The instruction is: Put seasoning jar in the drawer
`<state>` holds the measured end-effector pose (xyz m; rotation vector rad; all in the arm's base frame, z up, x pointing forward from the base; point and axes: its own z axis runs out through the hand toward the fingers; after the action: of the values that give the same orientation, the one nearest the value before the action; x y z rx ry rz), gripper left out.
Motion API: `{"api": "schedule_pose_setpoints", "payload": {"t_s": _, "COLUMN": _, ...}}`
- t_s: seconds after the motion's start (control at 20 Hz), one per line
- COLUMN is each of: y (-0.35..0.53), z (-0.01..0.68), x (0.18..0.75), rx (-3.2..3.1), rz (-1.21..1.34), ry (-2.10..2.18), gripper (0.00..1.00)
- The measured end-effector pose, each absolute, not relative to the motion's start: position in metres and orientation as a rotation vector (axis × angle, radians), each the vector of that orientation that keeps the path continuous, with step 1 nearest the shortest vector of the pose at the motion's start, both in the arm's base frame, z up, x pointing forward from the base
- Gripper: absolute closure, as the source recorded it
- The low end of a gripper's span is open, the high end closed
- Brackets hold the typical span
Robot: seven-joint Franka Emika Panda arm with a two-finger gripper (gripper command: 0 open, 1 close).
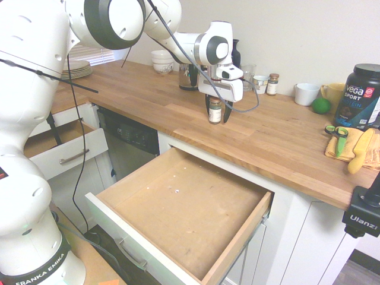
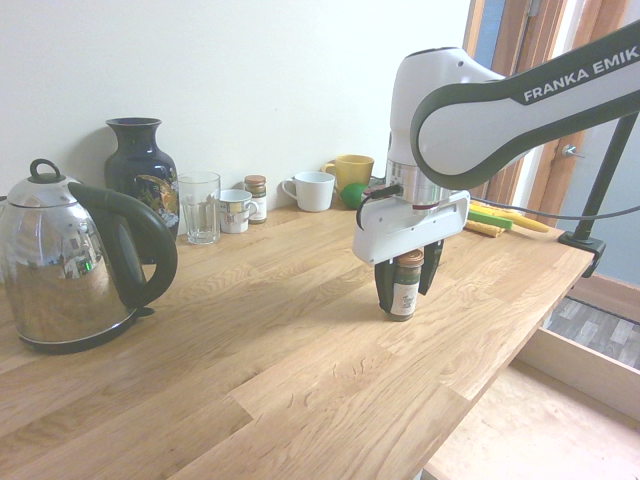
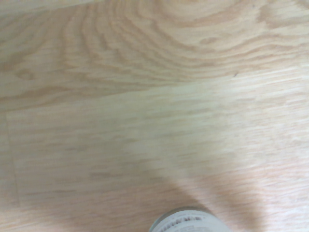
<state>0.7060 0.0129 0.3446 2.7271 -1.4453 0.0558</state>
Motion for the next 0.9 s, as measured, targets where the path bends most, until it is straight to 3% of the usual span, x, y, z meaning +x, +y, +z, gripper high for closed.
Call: {"api": "schedule_pose_setpoints", "payload": {"t_s": 0.9, "y": 0.0043, "z": 0.3432, "x": 0.7064, "rx": 2.728, "rz": 0.052, "ry": -1.448, "gripper": 1.00}}
